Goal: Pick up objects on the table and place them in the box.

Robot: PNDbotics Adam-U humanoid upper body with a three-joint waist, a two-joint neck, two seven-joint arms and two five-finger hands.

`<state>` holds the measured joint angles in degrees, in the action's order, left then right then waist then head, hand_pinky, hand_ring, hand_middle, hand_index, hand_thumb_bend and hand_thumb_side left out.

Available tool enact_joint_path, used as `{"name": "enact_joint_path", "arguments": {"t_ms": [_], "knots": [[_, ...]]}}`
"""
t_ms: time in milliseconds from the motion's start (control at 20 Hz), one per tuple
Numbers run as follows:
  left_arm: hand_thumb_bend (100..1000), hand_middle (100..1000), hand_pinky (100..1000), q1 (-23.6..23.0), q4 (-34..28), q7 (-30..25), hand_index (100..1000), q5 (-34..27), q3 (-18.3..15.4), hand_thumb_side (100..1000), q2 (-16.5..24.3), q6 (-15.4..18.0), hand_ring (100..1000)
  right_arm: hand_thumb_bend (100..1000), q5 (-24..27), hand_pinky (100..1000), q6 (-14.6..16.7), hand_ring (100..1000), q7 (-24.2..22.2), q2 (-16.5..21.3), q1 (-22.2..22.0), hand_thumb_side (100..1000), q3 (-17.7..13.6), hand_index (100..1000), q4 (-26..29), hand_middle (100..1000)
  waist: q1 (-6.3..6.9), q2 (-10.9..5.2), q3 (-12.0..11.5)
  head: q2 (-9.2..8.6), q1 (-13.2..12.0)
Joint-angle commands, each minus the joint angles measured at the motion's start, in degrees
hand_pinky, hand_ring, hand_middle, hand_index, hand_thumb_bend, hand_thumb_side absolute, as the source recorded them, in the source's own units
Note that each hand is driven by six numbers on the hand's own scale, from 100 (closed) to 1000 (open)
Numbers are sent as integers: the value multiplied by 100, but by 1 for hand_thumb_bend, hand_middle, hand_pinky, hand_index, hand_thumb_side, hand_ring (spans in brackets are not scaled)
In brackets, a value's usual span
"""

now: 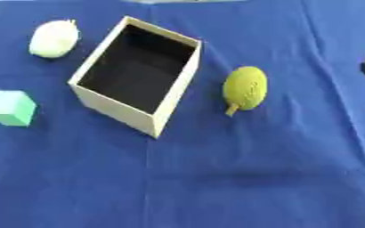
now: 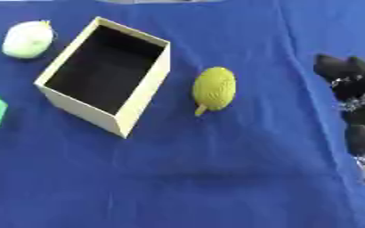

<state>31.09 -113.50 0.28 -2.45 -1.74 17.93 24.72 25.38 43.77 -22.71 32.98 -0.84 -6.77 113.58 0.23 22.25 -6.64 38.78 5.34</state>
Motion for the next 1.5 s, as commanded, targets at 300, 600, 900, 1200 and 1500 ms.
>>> {"name": "enact_joint_path", "arguments": {"t_ms": [300, 600, 900, 1200, 1500], "knots": [[100, 734, 798, 13, -109, 26, 885, 57, -64, 566, 236, 19, 793, 100, 379, 1000, 290, 1000, -593, 257, -48, 529, -215, 980, 101, 858, -45, -72, -5, -57, -44], [100, 734, 797, 3, -109, 18, 885, 77, -49, 566, 283, 6, 793, 100, -149, 1000, 483, 1000, -418, 681, -232, 470, -343, 958, 101, 845, -99, -87, -7, -34, -59], [100, 734, 797, -5, -109, 3, 885, 73, -30, 566, 291, -6, 793, 100, -1357, 970, 793, 1000, 158, 1466, -279, 470, -407, 937, 101, 838, -150, -125, -4, -40, -23], [100, 735, 798, -7, -109, -6, 885, 69, -18, 567, 297, -13, 794, 100, -2704, 941, 647, 1000, 1089, 2121, -146, 405, -323, 935, 101, 839, -200, -163, -9, -30, 12], [100, 735, 798, 7, -109, -13, 885, 61, 0, 567, 292, -14, 794, 100, -3713, 931, 200, 1000, 1808, 2552, 142, 306, -37, 935, 101, 842, -216, -189, -32, -33, 70]]}}
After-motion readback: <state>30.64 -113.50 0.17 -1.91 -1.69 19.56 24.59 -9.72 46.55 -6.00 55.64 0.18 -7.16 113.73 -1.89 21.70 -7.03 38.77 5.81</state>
